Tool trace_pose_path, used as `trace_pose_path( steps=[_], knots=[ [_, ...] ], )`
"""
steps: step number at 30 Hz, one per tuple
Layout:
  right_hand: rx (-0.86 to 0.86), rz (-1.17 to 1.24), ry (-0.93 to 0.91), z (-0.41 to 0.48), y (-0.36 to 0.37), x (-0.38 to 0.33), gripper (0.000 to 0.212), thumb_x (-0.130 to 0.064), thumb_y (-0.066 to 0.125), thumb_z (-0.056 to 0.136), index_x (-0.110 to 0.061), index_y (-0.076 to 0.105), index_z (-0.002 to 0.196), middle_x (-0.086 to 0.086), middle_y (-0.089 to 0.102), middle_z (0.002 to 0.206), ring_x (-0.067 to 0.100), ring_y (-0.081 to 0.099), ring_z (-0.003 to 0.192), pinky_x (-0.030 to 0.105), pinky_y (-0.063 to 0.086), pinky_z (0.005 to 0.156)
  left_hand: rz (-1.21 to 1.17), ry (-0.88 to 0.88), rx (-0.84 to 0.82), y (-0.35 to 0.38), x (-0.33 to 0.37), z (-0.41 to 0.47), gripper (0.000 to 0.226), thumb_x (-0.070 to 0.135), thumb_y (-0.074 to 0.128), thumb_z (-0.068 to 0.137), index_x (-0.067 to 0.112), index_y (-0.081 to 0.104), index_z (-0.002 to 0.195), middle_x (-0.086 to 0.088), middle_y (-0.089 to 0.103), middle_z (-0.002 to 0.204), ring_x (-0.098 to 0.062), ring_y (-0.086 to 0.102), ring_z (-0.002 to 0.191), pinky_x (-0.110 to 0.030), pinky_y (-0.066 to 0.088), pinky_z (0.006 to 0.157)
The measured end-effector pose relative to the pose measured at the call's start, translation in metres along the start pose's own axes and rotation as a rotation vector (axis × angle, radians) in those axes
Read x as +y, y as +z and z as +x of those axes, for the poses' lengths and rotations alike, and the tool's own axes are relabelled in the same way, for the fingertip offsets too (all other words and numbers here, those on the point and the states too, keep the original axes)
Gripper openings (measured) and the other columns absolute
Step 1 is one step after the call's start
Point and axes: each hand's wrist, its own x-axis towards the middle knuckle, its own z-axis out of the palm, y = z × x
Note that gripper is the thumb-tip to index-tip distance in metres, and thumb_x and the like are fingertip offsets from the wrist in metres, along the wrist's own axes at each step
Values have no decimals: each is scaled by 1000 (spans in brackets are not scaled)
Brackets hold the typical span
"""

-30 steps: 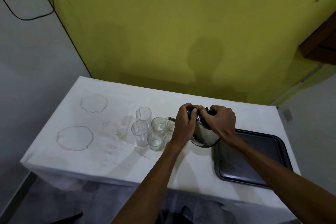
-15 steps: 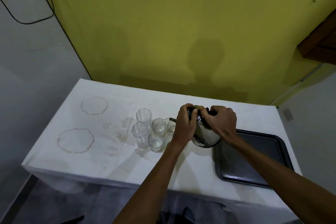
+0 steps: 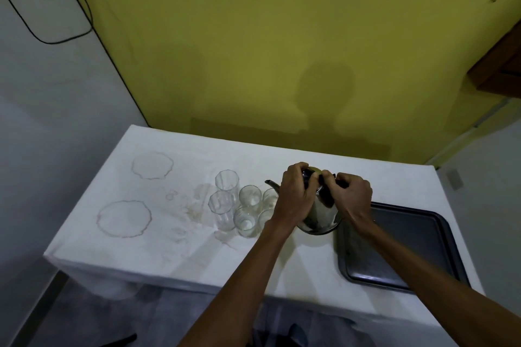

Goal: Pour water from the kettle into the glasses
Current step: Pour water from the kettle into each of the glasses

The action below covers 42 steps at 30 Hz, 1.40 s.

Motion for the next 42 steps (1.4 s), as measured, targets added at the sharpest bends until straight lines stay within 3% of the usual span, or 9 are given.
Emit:
trace_pose_path(
  steps=[5, 9, 14, 19, 22, 24, 30, 38, 42],
  knots=[
    [27, 145, 124, -1, 5, 11, 75, -70, 51, 78, 3, 64, 64, 22, 64, 58, 42, 58, 61, 47, 52, 64, 119, 52, 13, 1, 12, 2, 34, 29, 58, 100, 5, 55, 124, -9, 62, 124, -26, 51, 117, -38, 41, 101],
    [16, 302, 182, -2, 6, 0, 74, -68, 59, 79, 4, 64, 65, 29, 59, 60, 22, 48, 55, 53, 53, 60, 227, 121, 66, -10, 27, 3, 41, 36, 52, 97, 4, 58, 122, -11, 64, 121, -30, 54, 115, -42, 44, 100],
    [-2, 344, 142, 1, 9, -25, 76, -67, 61, 78, 9, 66, 72, 35, 60, 68, 18, 48, 60, 52, 54, 61, 277, 126, 155, -32, 38, 5, 50, 46, 43, 93, 6, 59, 120, -9, 65, 118, -29, 56, 112, -41, 44, 98],
    [-37, 234, 5, 0, 16, -48, 74, -66, 57, 79, 6, 55, 61, 30, 53, 59, 20, 38, 57, 48, 44, 59, 189, 62, 189, -53, 28, 0, 49, 48, 43, 94, 8, 57, 119, -7, 63, 118, -25, 53, 113, -38, 43, 98],
    [-55, 144, -66, -2, 18, -57, 72, -66, 56, 79, 3, 57, 58, 22, 57, 52, 29, 45, 52, 45, 46, 60, 120, 44, 200, -60, 19, -6, 32, 37, 53, 100, 11, 56, 118, -5, 62, 117, -22, 53, 112, -37, 44, 96],
    [-63, 104, -121, -4, 19, -62, 70, -65, 55, 79, 1, 54, 54, 15, 52, 45, 22, 43, 48, 43, 41, 56, 70, 26, 204, -64, 14, -10, 26, 32, 55, 102, 12, 55, 118, -4, 62, 118, -21, 53, 112, -36, 44, 97],
    [-79, -24, -204, -8, 25, -68, 64, -57, 58, 82, -2, 48, 52, 7, 40, 41, 28, 46, 48, 36, 32, 55, -35, -8, 225, -67, 3, -19, 31, 38, 49, 99, 14, 55, 116, -2, 62, 115, -20, 57, 110, -40, 48, 95],
    [-101, -132, -259, -13, 30, -75, 66, -63, 49, 77, -2, 45, 52, 7, 37, 40, 27, 42, 46, 35, 33, 53, -162, -51, 256, -66, -15, -24, 39, 47, 45, 96, 15, 56, 116, -1, 63, 114, -17, 61, 109, -39, 51, 95],
    [-119, -185, -271, -12, 31, -76, 68, -64, 50, 78, -1, 46, 54, 10, 41, 41, 32, 50, 49, 36, 36, 53, -184, -66, 253, -66, -21, -23, 39, 44, 46, 97, 13, 57, 118, -2, 64, 115, -15, 61, 110, -36, 52, 95]
  ],
)
